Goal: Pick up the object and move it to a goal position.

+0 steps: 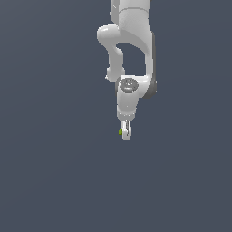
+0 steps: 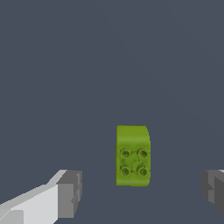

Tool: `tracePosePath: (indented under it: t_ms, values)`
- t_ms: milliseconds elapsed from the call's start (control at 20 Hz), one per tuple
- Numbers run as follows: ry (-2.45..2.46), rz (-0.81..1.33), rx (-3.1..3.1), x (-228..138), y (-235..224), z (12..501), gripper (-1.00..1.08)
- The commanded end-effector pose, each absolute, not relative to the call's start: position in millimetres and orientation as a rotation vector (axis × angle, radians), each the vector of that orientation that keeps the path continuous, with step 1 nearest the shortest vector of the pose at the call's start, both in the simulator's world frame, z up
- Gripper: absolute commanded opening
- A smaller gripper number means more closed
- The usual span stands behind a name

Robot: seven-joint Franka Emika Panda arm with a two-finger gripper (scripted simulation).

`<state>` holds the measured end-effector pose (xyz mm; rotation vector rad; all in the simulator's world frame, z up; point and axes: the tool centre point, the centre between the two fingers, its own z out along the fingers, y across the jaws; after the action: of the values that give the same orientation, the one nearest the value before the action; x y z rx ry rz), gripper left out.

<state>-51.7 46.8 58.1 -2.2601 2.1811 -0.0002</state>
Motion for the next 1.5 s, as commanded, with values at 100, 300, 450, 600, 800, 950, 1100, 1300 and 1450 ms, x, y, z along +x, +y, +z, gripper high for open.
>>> tracePosePath:
  t_ms: [100, 300, 450, 600, 800, 950, 1100, 1300, 1450]
  values:
    - [2.184, 0.001, -2.259, -53, 47, 42, 1.0]
    - [2.186, 0.001, -2.256, -53, 46, 23, 1.0]
    - [2.187, 0.001, -2.256, -53, 47, 15, 1.0]
    - [2.187, 0.001, -2.256, -52, 47, 12, 1.0]
    - [2.187, 0.001, -2.256, -52, 47, 12, -1.0]
    - [2.187, 0.001, -2.256, -52, 47, 12, -1.0]
    - [2.187, 0.001, -2.256, -52, 47, 12, -1.0]
    - [2.187, 0.0, -2.255, -51, 45, 15, -1.0]
    - [2.187, 0.0, -2.255, -47, 39, 22, -1.0]
